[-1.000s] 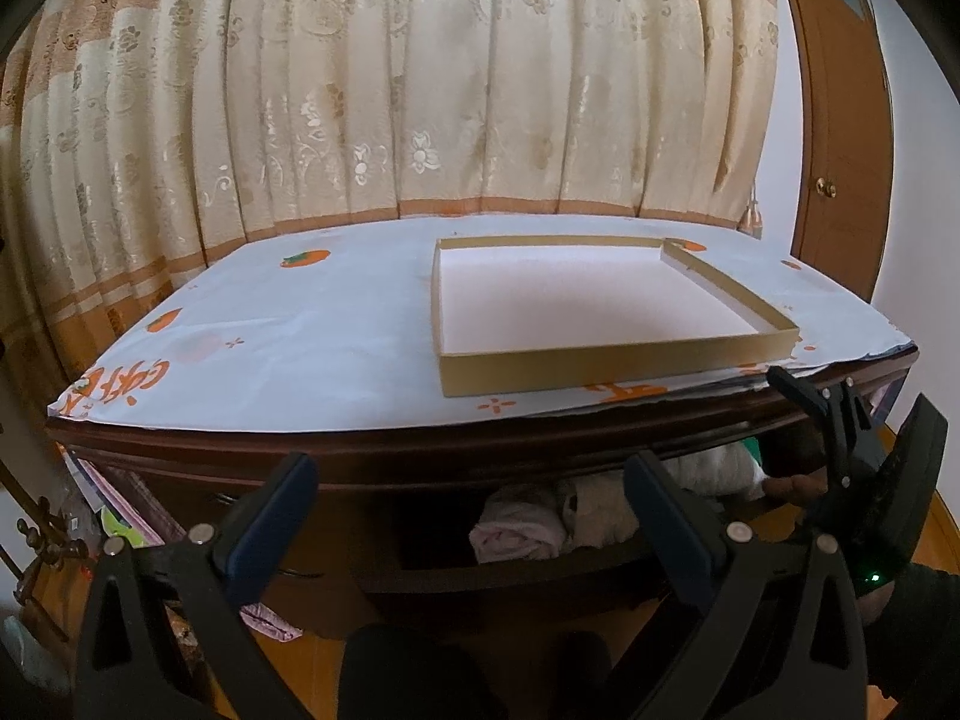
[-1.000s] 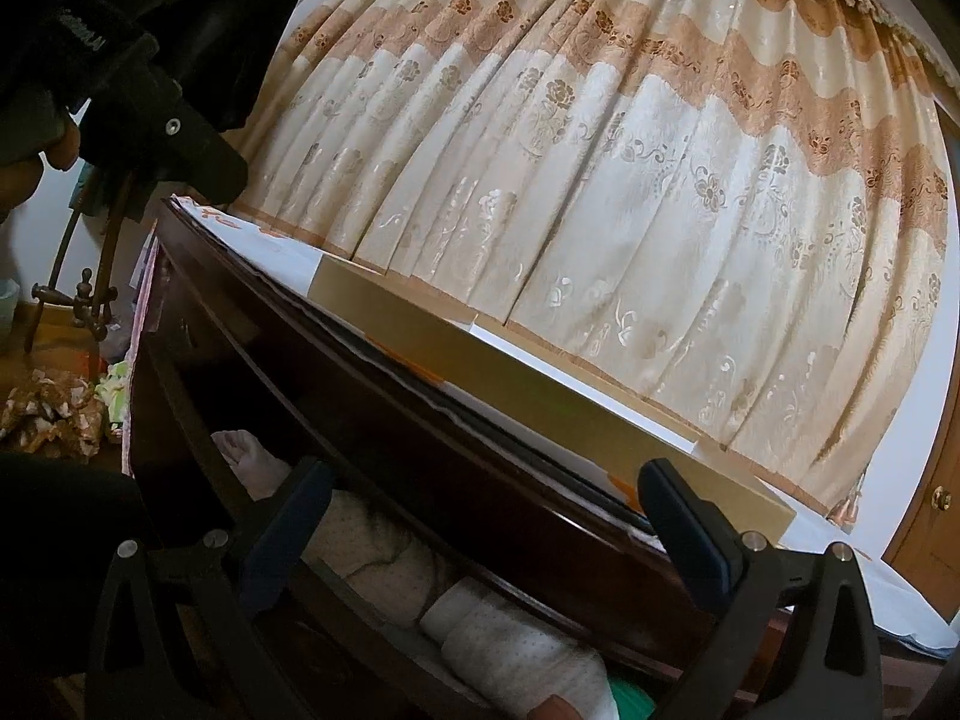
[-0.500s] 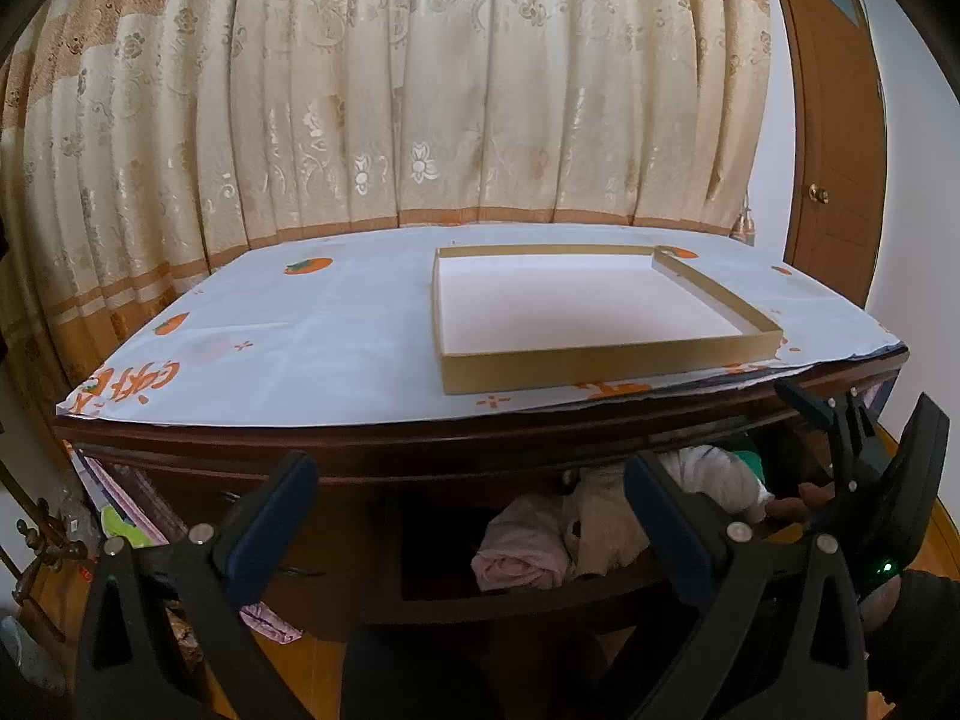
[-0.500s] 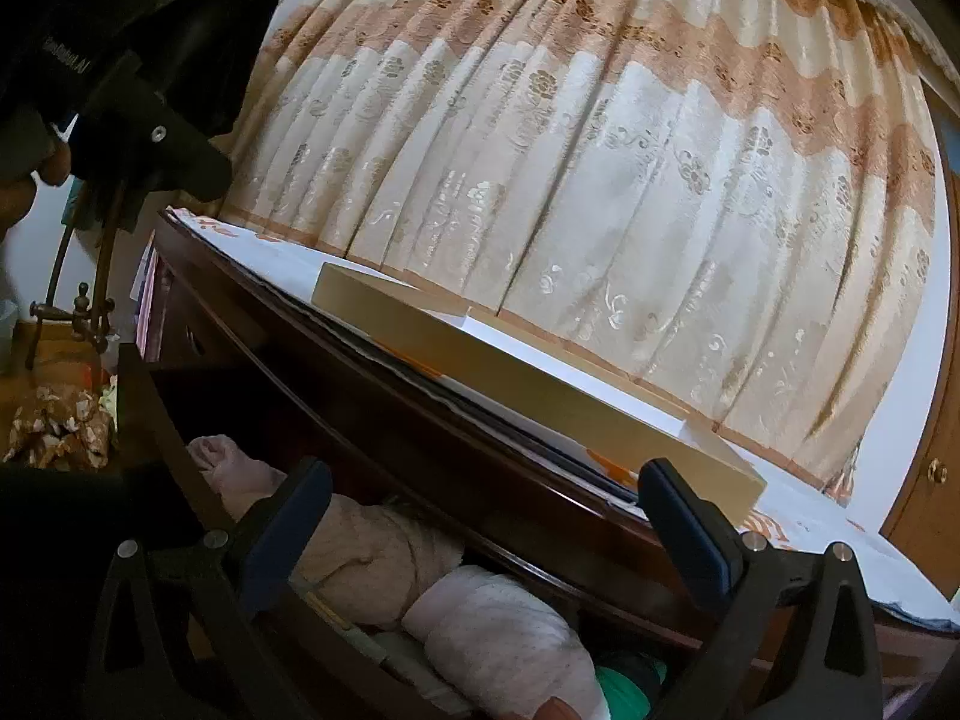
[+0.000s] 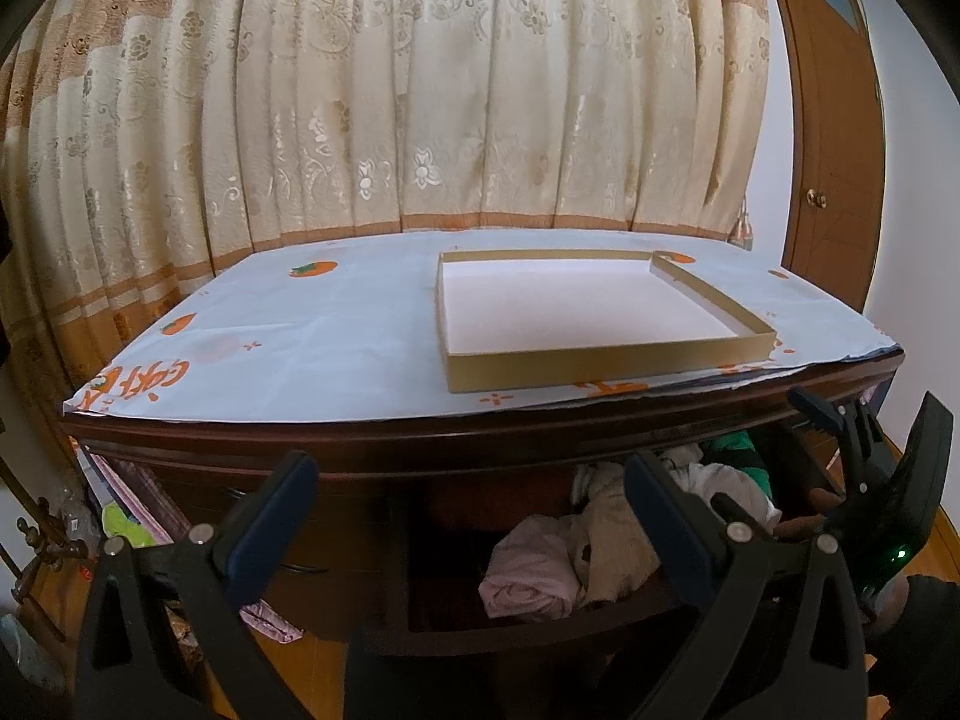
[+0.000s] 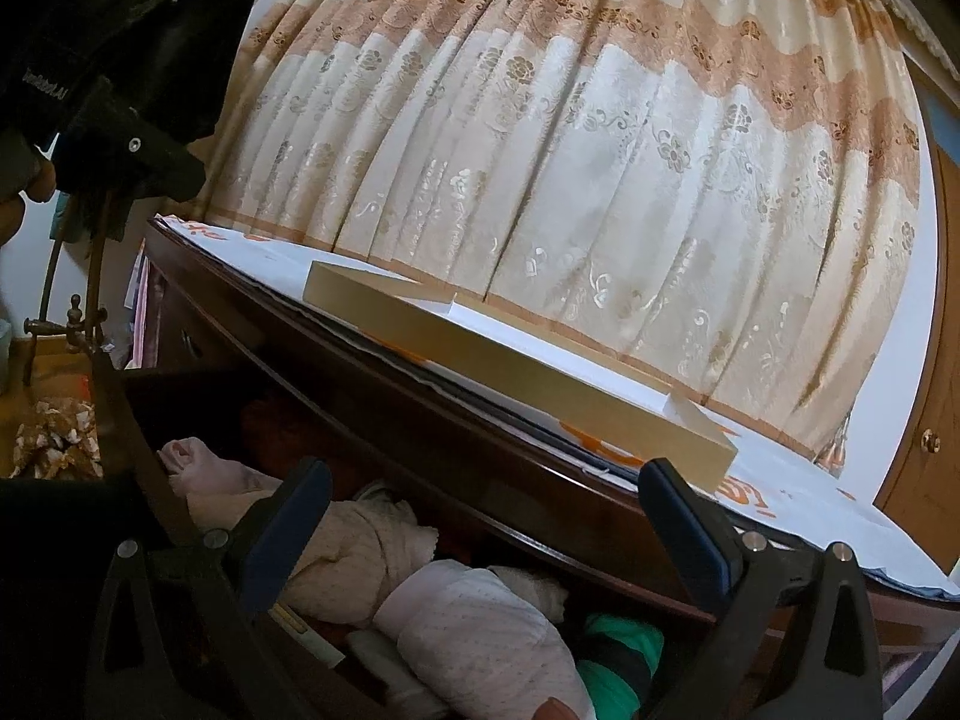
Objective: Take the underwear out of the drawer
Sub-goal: 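Lower both tools into the open drawer toward the underwear pile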
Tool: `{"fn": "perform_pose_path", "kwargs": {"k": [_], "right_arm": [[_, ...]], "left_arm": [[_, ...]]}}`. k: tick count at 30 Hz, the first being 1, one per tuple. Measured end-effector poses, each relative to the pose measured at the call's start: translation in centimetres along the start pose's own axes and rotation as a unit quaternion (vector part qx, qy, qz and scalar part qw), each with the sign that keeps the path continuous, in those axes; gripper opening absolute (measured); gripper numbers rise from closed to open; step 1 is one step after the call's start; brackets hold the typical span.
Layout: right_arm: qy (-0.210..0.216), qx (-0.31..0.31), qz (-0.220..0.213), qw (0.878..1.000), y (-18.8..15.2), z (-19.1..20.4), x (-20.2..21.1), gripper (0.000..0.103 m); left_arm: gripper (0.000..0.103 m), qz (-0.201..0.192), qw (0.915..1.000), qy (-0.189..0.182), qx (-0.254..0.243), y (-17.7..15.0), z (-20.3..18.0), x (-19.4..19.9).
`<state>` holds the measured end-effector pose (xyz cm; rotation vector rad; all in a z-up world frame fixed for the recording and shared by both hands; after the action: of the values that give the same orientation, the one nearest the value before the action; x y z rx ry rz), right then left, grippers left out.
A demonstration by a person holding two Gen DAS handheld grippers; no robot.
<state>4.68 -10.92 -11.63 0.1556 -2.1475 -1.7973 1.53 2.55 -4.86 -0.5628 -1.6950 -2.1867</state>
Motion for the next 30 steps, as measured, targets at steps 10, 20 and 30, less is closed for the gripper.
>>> {"fn": "perform_pose_path", "kwargs": {"k": [10, 20, 30], "right_arm": [[-0.002, -0.004, 0.007, 1.000, -0.1, 0.0, 1.1, 0.103], [-0.002, -0.011, 0.017, 1.000, 0.3, 0.0, 1.5, 0.103], [0.003, -0.030, 0.030, 0.999, 0.3, -0.2, 2.4, 0.103]], "left_arm": [[0.103, -0.003, 1.0000, 0.000, -0.001, -0.1, 0.1, 0.3], [0.103, -0.005, 1.0000, 0.002, 0.000, -0.4, 0.2, 1.0], [0.103, -0.002, 1.0000, -0.002, -0.004, -0.6, -0.2, 1.3]]}}
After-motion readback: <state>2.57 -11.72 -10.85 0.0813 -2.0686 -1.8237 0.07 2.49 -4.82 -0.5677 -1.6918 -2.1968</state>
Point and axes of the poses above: each gripper's, at about its wrist camera, not at the fingertips, and x roughly against the way its jaws point, z to its left, y to its top, the point moved 2 cm from there along -x, roughly the way its jaws point, and after that the axes turned 14 degrees about -x, right-handed, at the moved point
